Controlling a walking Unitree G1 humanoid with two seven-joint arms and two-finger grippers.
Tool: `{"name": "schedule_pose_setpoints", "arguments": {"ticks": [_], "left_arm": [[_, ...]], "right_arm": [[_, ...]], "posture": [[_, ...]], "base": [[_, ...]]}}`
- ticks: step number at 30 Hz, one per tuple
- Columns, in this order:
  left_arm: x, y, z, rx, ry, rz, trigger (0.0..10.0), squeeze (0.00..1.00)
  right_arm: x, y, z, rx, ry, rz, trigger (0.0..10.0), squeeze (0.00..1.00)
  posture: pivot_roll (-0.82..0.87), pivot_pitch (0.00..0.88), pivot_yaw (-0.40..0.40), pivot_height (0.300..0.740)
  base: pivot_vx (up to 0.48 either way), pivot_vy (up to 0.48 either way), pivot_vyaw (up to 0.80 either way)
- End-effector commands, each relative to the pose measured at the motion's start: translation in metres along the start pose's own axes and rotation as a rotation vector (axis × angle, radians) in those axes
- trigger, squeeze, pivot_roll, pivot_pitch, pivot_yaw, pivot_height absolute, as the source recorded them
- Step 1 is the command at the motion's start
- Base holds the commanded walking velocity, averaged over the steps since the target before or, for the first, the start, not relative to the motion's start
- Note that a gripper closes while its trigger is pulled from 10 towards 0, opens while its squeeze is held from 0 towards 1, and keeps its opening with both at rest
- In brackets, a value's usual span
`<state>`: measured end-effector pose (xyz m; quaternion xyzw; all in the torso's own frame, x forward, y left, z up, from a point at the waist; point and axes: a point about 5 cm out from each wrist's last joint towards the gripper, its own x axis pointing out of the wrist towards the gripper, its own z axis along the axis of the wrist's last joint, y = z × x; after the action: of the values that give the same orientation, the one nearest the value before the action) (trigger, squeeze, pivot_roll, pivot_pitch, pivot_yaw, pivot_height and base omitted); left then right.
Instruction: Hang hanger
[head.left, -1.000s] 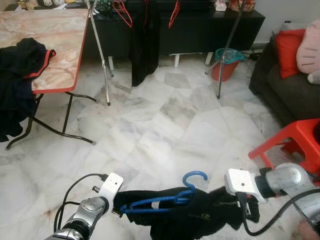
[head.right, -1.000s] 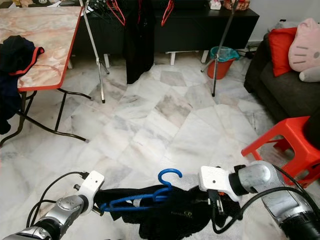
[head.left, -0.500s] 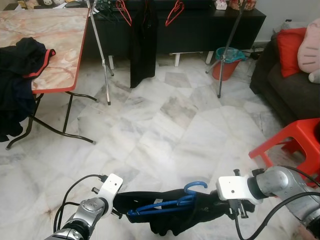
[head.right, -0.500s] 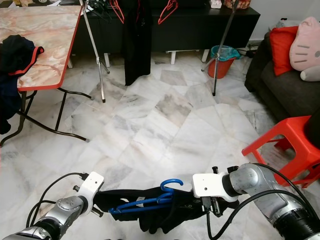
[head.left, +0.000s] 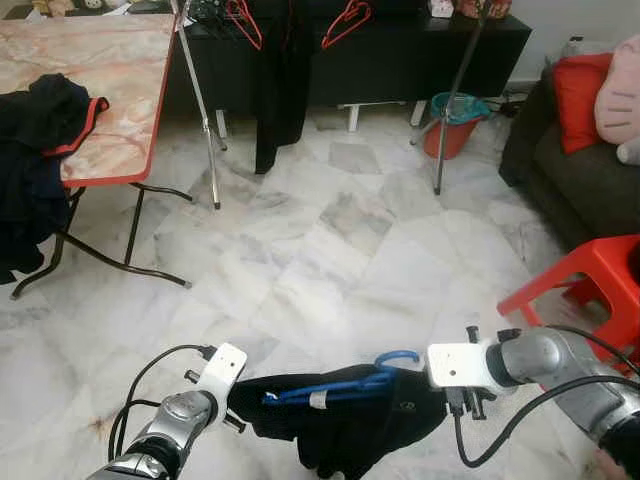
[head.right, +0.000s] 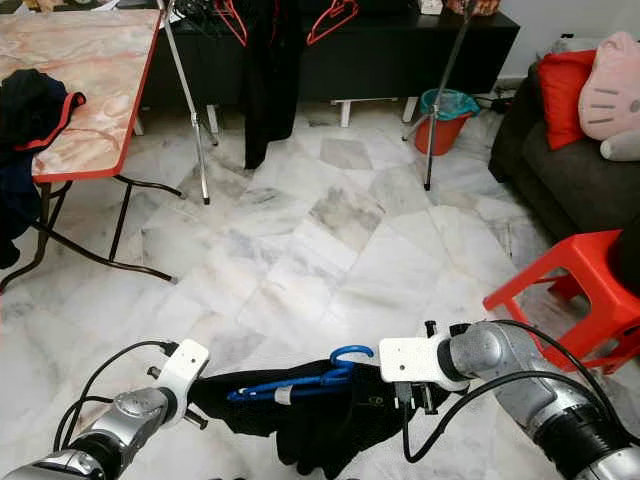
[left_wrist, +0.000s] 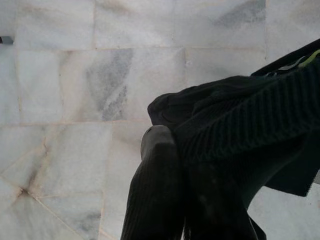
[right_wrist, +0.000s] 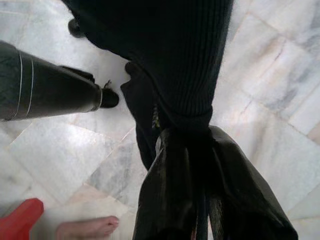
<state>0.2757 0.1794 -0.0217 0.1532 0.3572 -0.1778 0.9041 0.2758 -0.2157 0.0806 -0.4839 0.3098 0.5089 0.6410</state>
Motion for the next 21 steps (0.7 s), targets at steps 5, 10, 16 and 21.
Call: {"name": "schedule_pose_setpoints", "arguments": {"ticks": [5, 10, 16, 21], "left_arm": [[-0.017, 0.046, -0.016, -0.028, 0.092, 0.115, 10.0, 0.0], [-0.015, 0.05, 0.01, -0.037, 0.007, 0.069, 10.0, 0.0], [-0.014, 0.046, 0.018, 0.039, 0.014, -0.002, 10.0, 0.0], [-0.012, 0.038, 0.007, 0.047, 0.058, -0.03, 10.0, 0.0]], "right_arm": [[-0.011, 0.004, -0.047, 0.099, 0.255, -0.009, 0.0, 0.0], [-0.001, 0.008, -0.044, 0.101, 0.277, -0.014, 0.0, 0.0], [0.008, 0.004, -0.037, 0.142, 0.246, -0.08, 0.0, 0.0], [0.012, 0.001, -0.026, 0.198, 0.146, -0.119, 0.0, 0.0]], "posture": [[-0.19, 0.114, -0.037, 0.74], [-0.19, 0.11, -0.038, 0.74], [-0.19, 0.109, -0.036, 0.74], [-0.19, 0.109, -0.033, 0.74]], "base": [[0.0, 0.0, 0.0], [0.0, 0.0, 0.0], [0.0, 0.0, 0.0], [0.0, 0.0, 0.0]]}}
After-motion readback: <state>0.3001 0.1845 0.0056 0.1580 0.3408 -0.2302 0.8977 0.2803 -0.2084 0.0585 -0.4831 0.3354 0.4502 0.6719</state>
